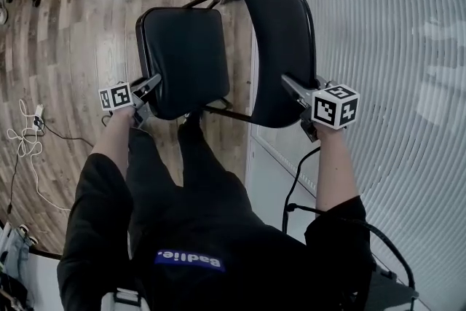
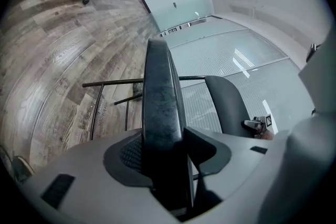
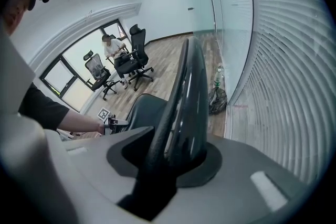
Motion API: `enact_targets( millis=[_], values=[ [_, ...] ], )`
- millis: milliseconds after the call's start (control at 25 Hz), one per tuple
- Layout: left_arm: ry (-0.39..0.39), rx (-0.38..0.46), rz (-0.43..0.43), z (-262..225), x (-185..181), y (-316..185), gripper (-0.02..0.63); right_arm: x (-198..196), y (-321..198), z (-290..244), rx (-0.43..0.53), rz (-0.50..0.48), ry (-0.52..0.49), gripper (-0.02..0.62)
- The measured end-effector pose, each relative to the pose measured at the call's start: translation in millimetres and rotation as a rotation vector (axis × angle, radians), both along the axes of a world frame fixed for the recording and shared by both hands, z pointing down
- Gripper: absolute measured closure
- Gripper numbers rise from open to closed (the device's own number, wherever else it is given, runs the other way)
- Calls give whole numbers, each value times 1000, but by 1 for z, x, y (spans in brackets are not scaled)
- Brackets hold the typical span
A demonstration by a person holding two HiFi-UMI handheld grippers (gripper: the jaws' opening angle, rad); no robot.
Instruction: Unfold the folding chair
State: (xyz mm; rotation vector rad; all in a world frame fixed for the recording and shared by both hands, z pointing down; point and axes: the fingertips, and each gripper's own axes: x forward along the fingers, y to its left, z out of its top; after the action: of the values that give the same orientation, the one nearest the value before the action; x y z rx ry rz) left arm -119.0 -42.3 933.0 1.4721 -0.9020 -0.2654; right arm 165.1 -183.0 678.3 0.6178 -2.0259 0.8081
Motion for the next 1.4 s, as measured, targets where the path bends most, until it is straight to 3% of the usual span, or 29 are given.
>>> enact_targets(
  millis=[760, 960, 1400],
  values=[
    [115, 8, -23, 90, -58, 39, 402, -5, 8, 61, -45, 11, -88, 479],
    [79, -16, -17, 121, -78, 53, 396, -9, 13, 76, -54, 12, -108, 480],
    [106, -22, -72, 159, -99, 66, 380, -20, 19, 88, -51, 11, -117, 480]
  ],
)
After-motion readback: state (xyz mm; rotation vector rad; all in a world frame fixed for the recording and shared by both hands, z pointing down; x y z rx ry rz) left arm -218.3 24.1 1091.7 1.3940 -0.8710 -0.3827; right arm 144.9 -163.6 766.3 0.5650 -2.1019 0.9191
